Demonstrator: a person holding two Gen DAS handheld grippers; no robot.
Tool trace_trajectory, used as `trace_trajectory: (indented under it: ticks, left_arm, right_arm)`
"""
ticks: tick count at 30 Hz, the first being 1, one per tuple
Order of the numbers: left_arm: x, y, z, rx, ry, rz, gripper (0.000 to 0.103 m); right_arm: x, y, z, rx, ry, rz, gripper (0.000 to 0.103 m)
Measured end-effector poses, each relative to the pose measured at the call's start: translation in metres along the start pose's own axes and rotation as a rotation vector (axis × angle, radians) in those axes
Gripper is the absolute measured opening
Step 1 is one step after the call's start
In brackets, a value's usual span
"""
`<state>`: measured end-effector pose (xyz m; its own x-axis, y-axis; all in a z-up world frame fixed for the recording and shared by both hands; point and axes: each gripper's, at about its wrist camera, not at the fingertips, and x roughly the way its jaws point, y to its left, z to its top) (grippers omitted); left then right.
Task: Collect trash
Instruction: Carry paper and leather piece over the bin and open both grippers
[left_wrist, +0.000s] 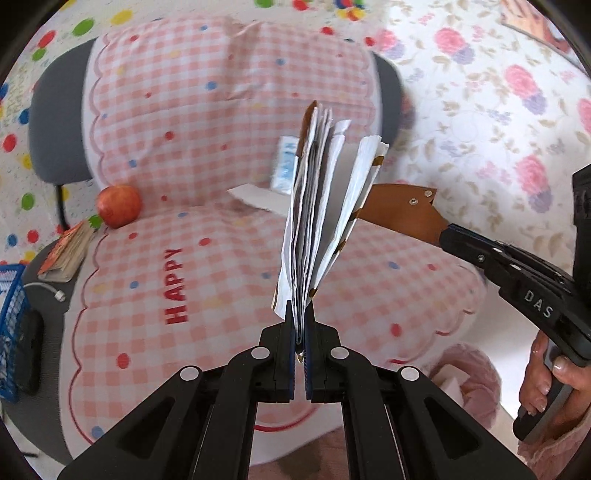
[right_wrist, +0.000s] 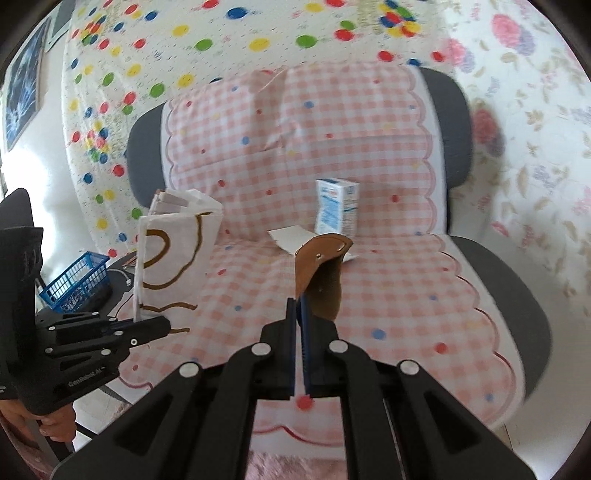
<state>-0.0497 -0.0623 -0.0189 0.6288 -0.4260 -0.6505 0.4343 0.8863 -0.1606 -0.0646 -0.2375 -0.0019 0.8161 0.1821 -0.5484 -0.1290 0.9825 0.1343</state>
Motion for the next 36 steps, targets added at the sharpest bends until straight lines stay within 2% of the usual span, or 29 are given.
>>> trace_trajectory:
  ticks: [6,13,22,29,36]
  left_arm:
    - [-0.003,-0.048,0.000,0.115,-0.028,-0.117,0.004]
    - [0.017,-0.113,-0.010,0.233,0.003,-0.272,0.004]
    - [0.036,-0.173,-0.036,0.356,0.059,-0.408,0.004]
    - [0.054,-0.214,-0.054,0.426,0.115,-0.473,0.004]
    - [0.078,-0.240,-0.065,0.464,0.192,-0.487,0.004]
  right_arm:
    - [-0.046,-0.022,-0.012,0.034,-0.028,-0.103,0.003]
    - [-0.107,-0.056,-0.037,0.092,-0.047,-0.287,0.003]
    - [-0.147,-0.079,-0.084,0.147,0.048,-0.432,0.003]
    - [-0.166,-0.100,-0.117,0.225,0.118,-0.501,0.003]
    - [-0.167,-0.122,-0.140,0.301,0.182,-0.530,0.003]
